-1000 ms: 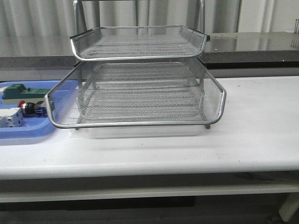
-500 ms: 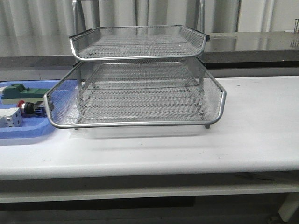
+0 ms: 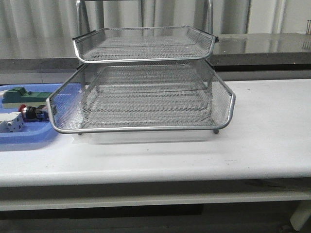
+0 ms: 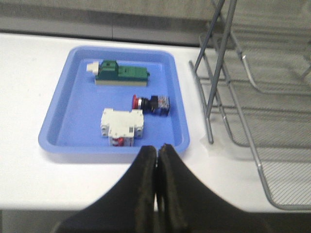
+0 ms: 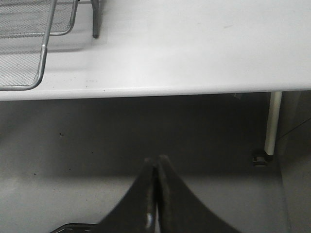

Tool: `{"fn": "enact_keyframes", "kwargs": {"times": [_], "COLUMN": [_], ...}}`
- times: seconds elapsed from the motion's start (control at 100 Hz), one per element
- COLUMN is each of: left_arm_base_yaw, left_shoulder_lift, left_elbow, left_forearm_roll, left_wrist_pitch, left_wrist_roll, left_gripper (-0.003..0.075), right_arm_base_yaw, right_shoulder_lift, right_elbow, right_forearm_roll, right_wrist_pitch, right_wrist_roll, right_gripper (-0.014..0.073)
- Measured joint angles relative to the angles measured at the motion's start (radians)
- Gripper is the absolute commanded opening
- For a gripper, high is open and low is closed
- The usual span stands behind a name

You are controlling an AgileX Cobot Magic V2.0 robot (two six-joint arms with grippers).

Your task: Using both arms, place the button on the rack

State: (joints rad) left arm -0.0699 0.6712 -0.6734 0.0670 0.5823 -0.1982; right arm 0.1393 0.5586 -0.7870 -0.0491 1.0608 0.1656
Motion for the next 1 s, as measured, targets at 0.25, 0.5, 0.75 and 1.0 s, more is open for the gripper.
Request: {"fn": "enact_keyframes", "kwargs": {"times": [0.25, 0.5, 0.75, 1.0], "left_arm_base_yaw": [0.0, 0.0, 0.0, 0.0], "left_shoulder_lift": [0.312, 0.443, 0.45, 0.45], "left_elbow": [-0.192, -0.245, -0.253, -0.253], "left_forearm_roll": [0.011, 0.011, 0.011, 0.011], "left_wrist_pitch": [0.192, 0.207, 0.207, 0.211], "left_wrist_roll": [0.084, 0.145, 0.159, 0.161], "left_gripper": [-0.002, -0.002, 0.0251, 0.0639], "right_arm_base_yaw": [0.0, 0.0, 0.0, 0.0], "right_shoulder_lift": [0.0, 0.0, 0.0, 0.0], "right_elbow": [0.0, 0.0, 0.0, 0.0], "right_forearm_roll": [0.0, 0.0, 0.0, 0.0], "right_wrist_pitch": [0.0, 0.0, 0.0, 0.0], "right_wrist_roll": [0.0, 0.0, 0.0, 0.0], "right_gripper": [-0.0067, -0.0067, -0.0067, -0.0067]}}
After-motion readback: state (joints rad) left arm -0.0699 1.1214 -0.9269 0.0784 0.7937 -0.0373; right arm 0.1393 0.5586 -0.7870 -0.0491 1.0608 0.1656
